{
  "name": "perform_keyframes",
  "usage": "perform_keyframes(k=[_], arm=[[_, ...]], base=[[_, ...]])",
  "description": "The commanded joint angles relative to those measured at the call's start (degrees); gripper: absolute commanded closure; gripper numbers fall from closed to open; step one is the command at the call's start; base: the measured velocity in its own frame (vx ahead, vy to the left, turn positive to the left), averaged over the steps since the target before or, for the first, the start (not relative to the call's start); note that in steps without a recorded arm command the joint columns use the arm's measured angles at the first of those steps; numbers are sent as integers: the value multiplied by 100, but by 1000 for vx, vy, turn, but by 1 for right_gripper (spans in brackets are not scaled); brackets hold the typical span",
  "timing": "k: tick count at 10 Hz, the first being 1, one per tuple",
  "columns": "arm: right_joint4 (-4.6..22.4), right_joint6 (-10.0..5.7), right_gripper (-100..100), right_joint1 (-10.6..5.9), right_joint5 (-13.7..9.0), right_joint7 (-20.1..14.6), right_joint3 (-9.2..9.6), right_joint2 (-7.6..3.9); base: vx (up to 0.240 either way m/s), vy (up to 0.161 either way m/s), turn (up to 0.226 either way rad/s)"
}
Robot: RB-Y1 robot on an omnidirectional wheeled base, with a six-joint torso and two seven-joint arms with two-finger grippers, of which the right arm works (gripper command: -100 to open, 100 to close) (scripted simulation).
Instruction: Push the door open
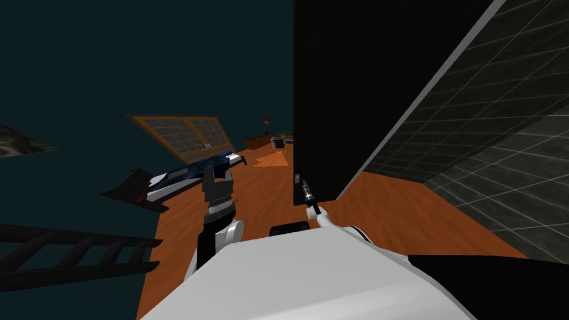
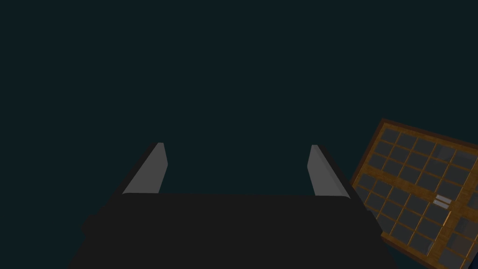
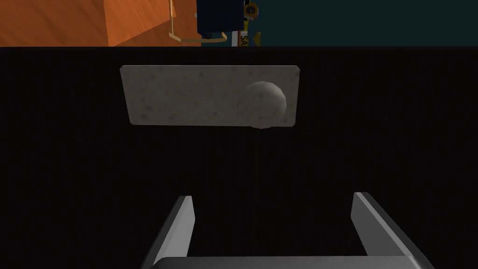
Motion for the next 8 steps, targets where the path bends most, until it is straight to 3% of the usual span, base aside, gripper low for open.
perform_keyframes(k=[1, 2, 3, 4, 7, 8], arm=[[-15, 5, -100, 11, -7, 8, 2, 170], [-20, 7, -100, 14, -10, 11, 3, 300], [-57, 43, -100, 24, -6, 20, 2, 233], [-32, 5, -100, 27, -13, 24, -9, 87], [-21, -52, -100, 49, -25, 31, -33, -74], [-17, -74, -100, 58, -30, 33, -42, -80]], base=[[-228, 48, -48], [-216, 34, -40], [-98, 15, -5], [78, -2, 18], [194, -51, 26], [263, 26, 33]])
